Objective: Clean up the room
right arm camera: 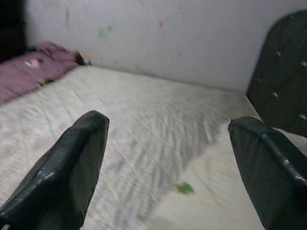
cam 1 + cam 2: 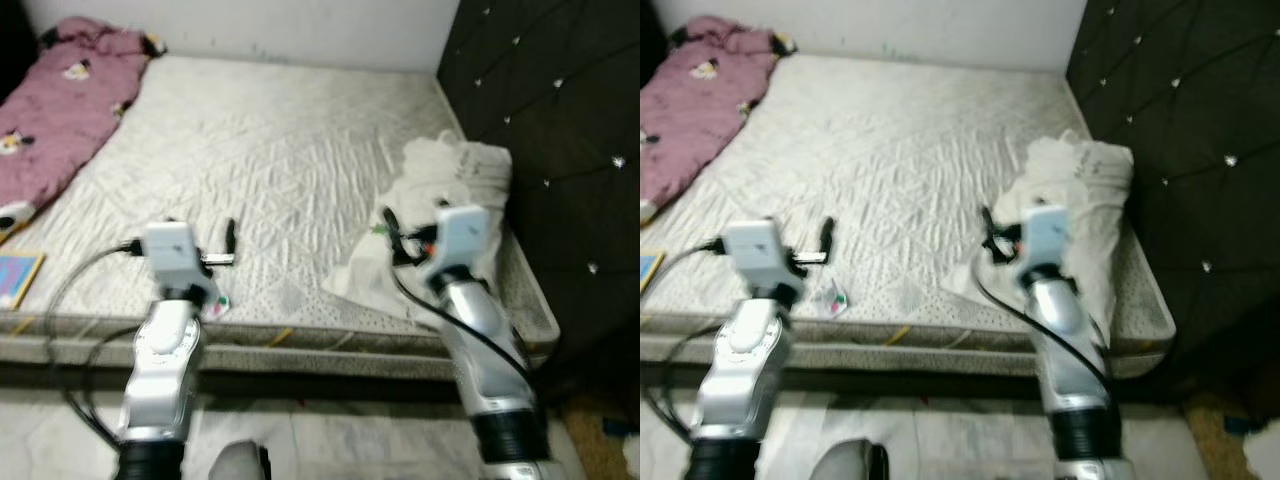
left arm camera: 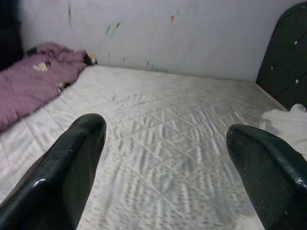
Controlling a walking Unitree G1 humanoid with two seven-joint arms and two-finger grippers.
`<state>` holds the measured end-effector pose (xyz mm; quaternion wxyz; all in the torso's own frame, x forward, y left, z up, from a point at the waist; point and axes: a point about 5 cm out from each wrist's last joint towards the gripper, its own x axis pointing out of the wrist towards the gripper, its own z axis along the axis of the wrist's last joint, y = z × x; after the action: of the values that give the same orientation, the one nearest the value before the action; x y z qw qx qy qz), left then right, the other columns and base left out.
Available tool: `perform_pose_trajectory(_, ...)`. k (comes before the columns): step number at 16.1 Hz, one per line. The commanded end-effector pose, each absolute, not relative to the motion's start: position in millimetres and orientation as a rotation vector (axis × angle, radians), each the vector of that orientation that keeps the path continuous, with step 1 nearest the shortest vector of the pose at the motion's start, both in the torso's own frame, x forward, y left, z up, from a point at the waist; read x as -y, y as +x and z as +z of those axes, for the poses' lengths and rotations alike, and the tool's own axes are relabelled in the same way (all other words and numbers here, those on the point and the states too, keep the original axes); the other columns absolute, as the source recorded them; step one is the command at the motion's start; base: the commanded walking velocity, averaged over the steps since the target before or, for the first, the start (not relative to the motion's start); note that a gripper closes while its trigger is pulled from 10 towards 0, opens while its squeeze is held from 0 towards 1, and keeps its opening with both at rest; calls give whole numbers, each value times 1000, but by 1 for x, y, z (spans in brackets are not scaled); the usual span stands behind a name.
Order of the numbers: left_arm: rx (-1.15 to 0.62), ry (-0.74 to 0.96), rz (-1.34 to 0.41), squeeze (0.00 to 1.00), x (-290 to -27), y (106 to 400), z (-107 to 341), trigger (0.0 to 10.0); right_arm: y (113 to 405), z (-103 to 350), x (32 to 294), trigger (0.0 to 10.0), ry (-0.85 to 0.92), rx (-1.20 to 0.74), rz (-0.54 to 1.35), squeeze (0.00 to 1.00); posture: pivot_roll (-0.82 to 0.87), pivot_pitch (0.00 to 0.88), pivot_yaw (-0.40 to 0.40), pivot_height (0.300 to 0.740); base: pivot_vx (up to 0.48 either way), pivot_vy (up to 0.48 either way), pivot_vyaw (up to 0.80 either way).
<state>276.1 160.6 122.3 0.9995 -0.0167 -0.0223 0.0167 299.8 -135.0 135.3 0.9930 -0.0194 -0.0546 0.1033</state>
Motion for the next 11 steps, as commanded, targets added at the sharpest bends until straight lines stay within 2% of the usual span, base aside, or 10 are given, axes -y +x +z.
perform_pose_trajectory(1,51,-46,9,0,-152,276,125,10000,299,133,147,10000,-55,96,178,0,-5,0,-49,740,0,0,0)
perform_pose_trajectory(3,54,-44,1,0,-152,277,126,10000,298,132,146,10000,-54,93,179,0,-5,0,-45,740,0,157,0)
perform_pose_trajectory(10,64,-56,0,0,-150,280,128,10000,300,133,141,10000,-68,102,227,0,-8,0,-46,740,0,480,0)
perform_pose_trajectory(11,73,-54,24,0,-153,280,129,10000,300,133,139,10000,-70,106,239,0,-8,0,-46,740,0,0,0)
